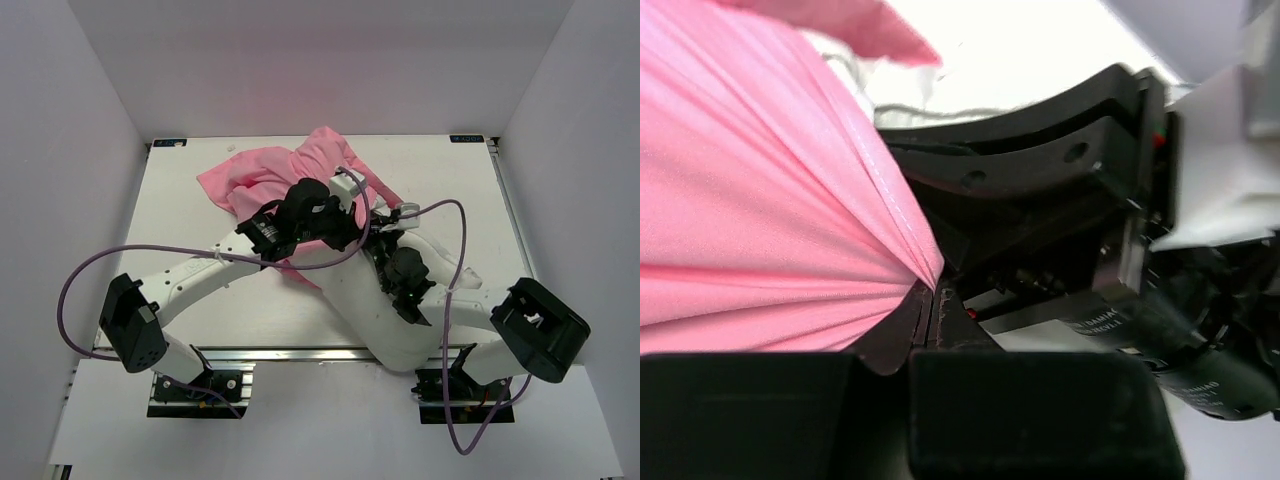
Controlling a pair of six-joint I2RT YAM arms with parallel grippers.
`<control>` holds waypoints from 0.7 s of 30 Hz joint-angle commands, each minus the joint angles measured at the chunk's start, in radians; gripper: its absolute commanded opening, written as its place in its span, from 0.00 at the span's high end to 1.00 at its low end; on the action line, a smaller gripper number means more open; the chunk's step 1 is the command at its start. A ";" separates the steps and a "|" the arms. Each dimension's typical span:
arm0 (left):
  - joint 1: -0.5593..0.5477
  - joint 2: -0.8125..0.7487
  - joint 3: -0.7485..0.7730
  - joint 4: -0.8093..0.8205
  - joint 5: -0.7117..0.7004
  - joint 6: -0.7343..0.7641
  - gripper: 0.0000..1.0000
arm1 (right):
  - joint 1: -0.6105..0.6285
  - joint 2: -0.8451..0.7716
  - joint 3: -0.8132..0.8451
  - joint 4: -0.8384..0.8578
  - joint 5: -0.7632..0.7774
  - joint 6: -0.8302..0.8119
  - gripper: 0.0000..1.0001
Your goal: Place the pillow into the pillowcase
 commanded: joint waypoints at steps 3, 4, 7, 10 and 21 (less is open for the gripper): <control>-0.185 -0.019 -0.030 0.108 0.531 -0.056 1.00 | -0.005 -0.011 -0.039 -0.004 0.050 0.152 1.00; -0.187 -0.019 -0.033 0.106 0.507 -0.057 1.00 | -0.005 -0.023 -0.047 -0.019 0.038 0.152 1.00; -0.187 -0.004 0.017 0.013 0.268 -0.056 1.00 | -0.005 -0.119 -0.057 -0.114 0.000 0.169 0.82; -0.173 0.063 0.106 -0.113 0.034 -0.068 1.00 | -0.008 -0.242 -0.006 -0.420 0.009 0.239 0.46; 0.009 0.222 0.306 -0.260 0.000 -0.068 0.21 | -0.039 -0.376 0.311 -1.304 0.029 0.270 0.11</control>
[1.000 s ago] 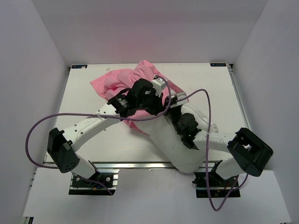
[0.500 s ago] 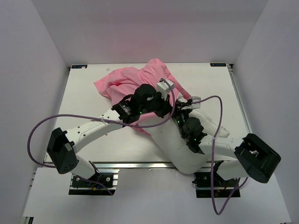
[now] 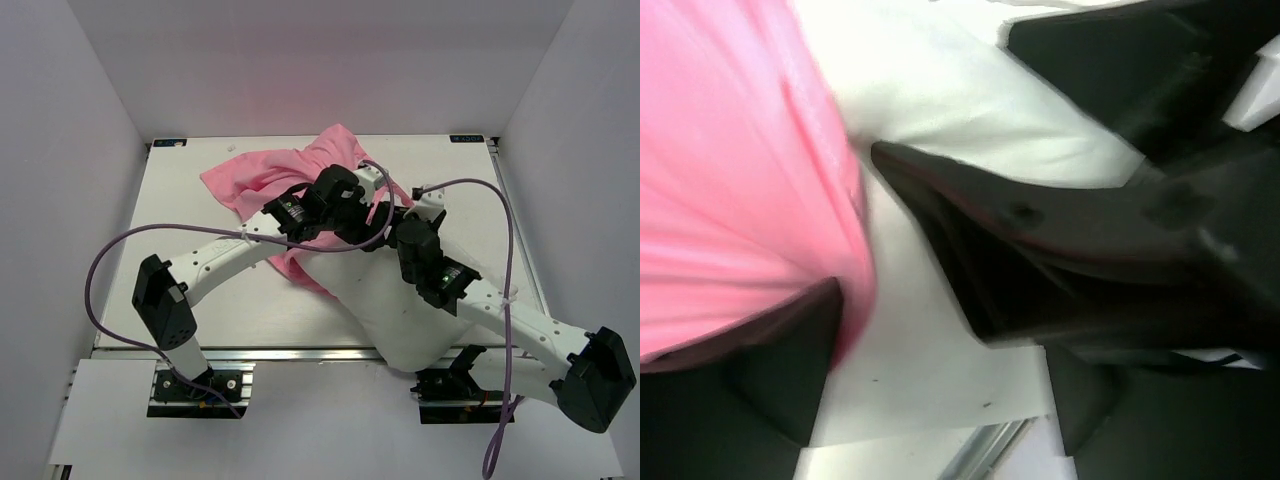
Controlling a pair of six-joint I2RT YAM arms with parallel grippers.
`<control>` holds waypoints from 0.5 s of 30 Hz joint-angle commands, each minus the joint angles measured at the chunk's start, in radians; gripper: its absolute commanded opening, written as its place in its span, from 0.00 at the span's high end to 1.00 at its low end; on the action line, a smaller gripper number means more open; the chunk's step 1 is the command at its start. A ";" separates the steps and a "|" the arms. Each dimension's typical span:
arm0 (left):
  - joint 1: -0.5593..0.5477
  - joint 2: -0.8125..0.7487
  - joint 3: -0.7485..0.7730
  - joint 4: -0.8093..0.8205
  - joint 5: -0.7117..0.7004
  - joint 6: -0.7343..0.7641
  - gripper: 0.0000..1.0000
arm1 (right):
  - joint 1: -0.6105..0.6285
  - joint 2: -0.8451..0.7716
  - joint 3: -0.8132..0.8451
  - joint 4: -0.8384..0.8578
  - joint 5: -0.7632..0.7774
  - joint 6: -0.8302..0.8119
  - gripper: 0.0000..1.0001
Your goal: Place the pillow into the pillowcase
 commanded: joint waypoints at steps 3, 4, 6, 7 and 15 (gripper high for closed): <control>0.051 0.013 0.013 -0.047 0.030 -0.028 0.02 | 0.027 -0.045 0.148 -0.317 -0.120 -0.015 0.11; 0.051 -0.013 0.007 -0.050 0.018 -0.027 0.02 | 0.027 -0.051 0.163 -0.363 -0.119 -0.021 0.11; 0.052 -0.047 -0.008 -0.055 -0.014 -0.020 0.02 | 0.027 -0.054 0.220 -0.429 -0.088 -0.029 0.11; 0.052 -0.085 -0.008 -0.058 -0.030 -0.019 0.02 | 0.026 -0.057 0.238 -0.498 -0.071 -0.025 0.11; 0.052 -0.335 -0.053 -0.164 -0.247 -0.163 0.02 | 0.026 -0.050 0.433 -0.754 0.010 -0.051 0.11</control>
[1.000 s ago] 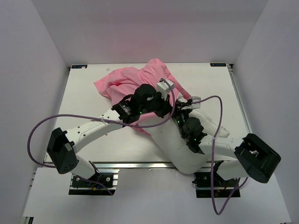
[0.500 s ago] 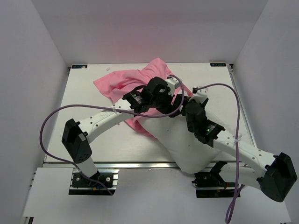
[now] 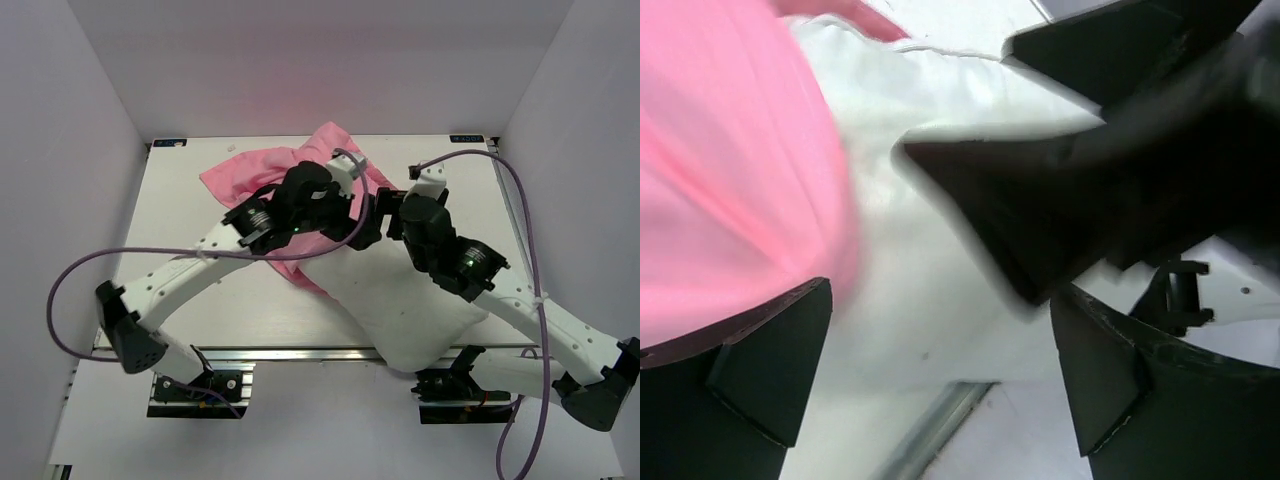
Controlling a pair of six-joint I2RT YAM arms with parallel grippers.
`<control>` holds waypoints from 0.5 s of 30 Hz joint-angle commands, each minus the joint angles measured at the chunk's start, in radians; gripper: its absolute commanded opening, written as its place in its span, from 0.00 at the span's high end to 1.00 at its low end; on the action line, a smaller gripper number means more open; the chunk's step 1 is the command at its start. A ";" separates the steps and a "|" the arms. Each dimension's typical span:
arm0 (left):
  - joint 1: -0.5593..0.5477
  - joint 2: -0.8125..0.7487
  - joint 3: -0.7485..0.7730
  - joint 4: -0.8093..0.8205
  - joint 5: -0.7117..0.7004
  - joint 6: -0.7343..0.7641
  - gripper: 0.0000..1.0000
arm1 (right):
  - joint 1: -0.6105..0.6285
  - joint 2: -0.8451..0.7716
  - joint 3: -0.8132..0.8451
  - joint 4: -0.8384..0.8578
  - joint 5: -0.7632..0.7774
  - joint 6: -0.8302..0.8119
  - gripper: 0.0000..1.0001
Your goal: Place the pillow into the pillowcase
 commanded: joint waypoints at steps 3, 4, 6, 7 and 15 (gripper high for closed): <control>0.048 -0.264 -0.103 -0.166 -0.353 -0.147 0.02 | -0.018 -0.038 0.112 -0.297 0.126 -0.052 0.11; 0.047 -0.289 -0.145 -0.160 -0.395 -0.160 0.02 | -0.019 -0.039 0.112 -0.303 0.131 -0.046 0.11; 0.048 -0.340 -0.171 -0.139 -0.422 -0.186 0.02 | -0.018 -0.043 0.100 -0.277 0.093 -0.058 0.11; 0.048 -0.343 -0.170 -0.149 -0.423 -0.180 0.02 | -0.018 -0.044 0.090 -0.259 0.065 -0.069 0.11; 0.085 -0.365 -0.228 -0.287 -0.562 -0.278 0.02 | -0.007 -0.018 0.046 -0.148 -0.319 -0.362 0.11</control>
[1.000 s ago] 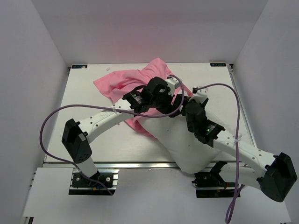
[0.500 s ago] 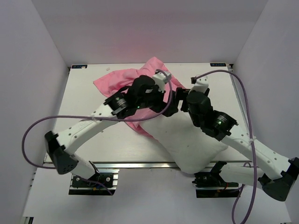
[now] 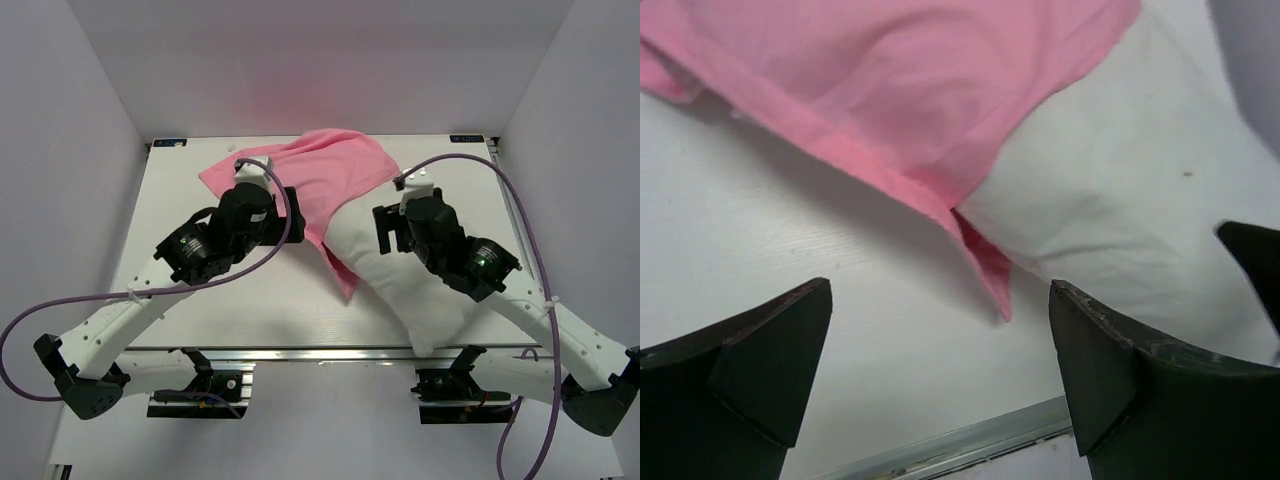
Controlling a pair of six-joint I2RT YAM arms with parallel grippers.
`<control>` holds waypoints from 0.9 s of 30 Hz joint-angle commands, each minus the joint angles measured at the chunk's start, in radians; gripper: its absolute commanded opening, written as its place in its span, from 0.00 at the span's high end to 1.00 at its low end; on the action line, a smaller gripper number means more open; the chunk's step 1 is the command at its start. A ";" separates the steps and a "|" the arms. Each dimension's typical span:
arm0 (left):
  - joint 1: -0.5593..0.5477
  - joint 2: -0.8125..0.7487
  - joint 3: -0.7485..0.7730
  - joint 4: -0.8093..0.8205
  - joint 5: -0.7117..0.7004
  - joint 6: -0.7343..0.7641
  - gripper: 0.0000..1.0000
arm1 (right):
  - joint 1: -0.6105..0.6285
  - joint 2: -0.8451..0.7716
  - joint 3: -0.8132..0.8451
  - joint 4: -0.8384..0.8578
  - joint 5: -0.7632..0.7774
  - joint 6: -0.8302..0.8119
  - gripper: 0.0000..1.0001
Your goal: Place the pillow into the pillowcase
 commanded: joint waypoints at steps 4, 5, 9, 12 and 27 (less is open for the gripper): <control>0.142 -0.037 -0.248 -0.040 0.046 -0.116 0.02 | 0.104 0.098 -0.007 0.002 -0.170 -0.235 0.11; 0.157 -0.062 -0.292 -0.008 0.084 -0.107 0.02 | 0.146 0.121 -0.007 -0.001 -0.153 -0.241 0.11; 0.184 -0.106 -0.489 0.145 0.244 -0.102 0.02 | 0.205 0.274 -0.014 -0.013 -0.056 -0.219 0.11; 0.188 -0.113 -0.582 0.221 0.320 -0.106 0.02 | 0.211 0.371 -0.047 -0.001 -0.024 -0.204 0.11; 0.194 0.093 -0.608 0.527 0.515 -0.027 0.02 | 0.064 0.520 -0.136 0.204 -0.110 -0.153 1.00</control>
